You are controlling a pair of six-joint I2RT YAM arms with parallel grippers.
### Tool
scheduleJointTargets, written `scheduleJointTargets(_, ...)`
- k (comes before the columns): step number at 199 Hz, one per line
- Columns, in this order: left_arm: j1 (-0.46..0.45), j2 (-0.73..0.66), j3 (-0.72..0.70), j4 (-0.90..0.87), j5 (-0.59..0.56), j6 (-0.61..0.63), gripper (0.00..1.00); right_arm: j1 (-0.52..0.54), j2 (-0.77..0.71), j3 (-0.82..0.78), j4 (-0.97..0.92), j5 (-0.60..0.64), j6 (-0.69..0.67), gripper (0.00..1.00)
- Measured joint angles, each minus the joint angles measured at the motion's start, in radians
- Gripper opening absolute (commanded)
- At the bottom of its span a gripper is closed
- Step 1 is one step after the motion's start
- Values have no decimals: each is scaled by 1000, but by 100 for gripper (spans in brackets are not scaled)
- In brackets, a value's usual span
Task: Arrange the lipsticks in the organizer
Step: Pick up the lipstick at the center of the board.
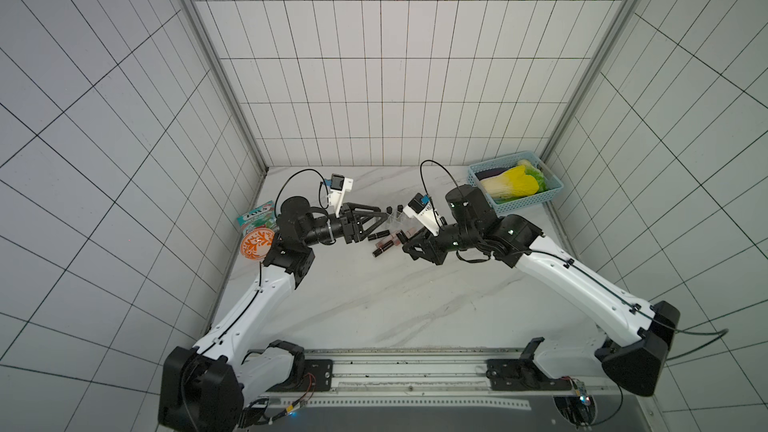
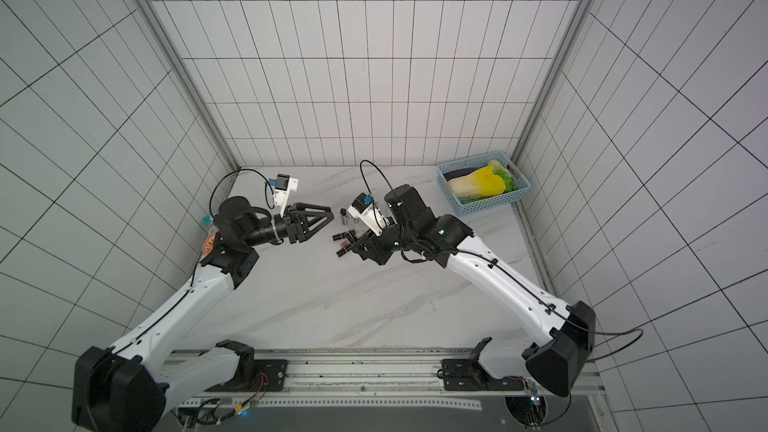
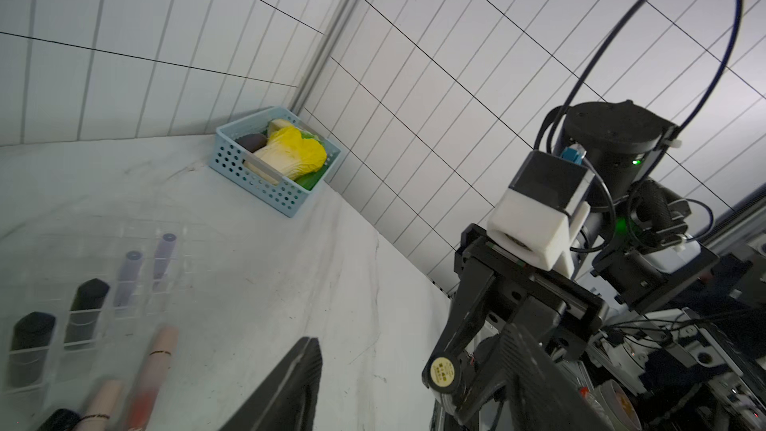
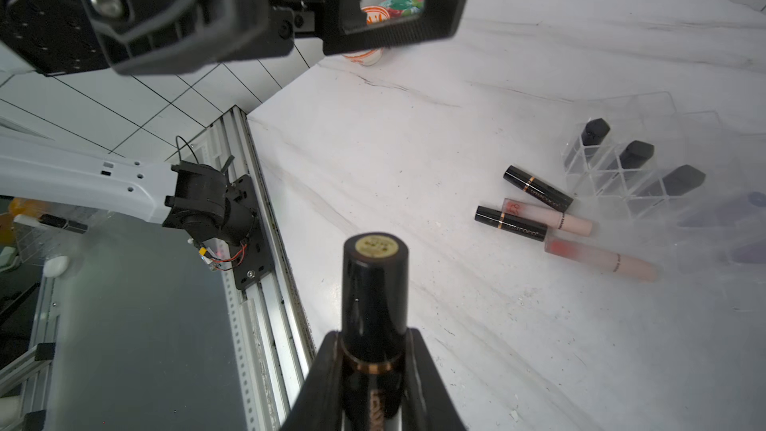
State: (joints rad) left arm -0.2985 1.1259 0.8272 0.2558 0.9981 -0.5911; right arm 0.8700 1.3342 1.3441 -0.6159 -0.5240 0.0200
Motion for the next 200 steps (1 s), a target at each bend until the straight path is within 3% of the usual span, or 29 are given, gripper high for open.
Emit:
scheduleJointTargets(25, -63, 47, 47, -33, 50, 39, 65, 0, -3, 0, 9, -39, 16, 18)
scheduleJointTargets(56, -99, 101, 60, -79, 94, 79, 53, 0, -5, 0, 14, -56, 23, 18)
scheduleJointTargets(95, -133, 120, 78, -157, 117, 132, 49, 0, -15, -2, 16, -61, 23, 18)
scheduleJointTargets(138, -145, 120, 101, -179, 147, 159, 8, -2, -21, -7, 21, -63, 26, 18)
scheduleJointTargets(159, -145, 120, 105, -187, 153, 162, 0, -6, -23, -10, 24, -63, 26, 19)
scheduleJointTargets(174, -145, 120, 105, -193, 152, 163, 0, -7, -26, -13, 24, -60, 29, 29)
scheduleJointTargets(190, -146, 120, 109, -214, 143, 180, 0, -7, -38, -18, 24, -29, 38, 64)
scheduleJointTargets(200, -145, 120, 116, -240, 125, 193, 0, -10, -55, -27, 27, -1, 38, 80)
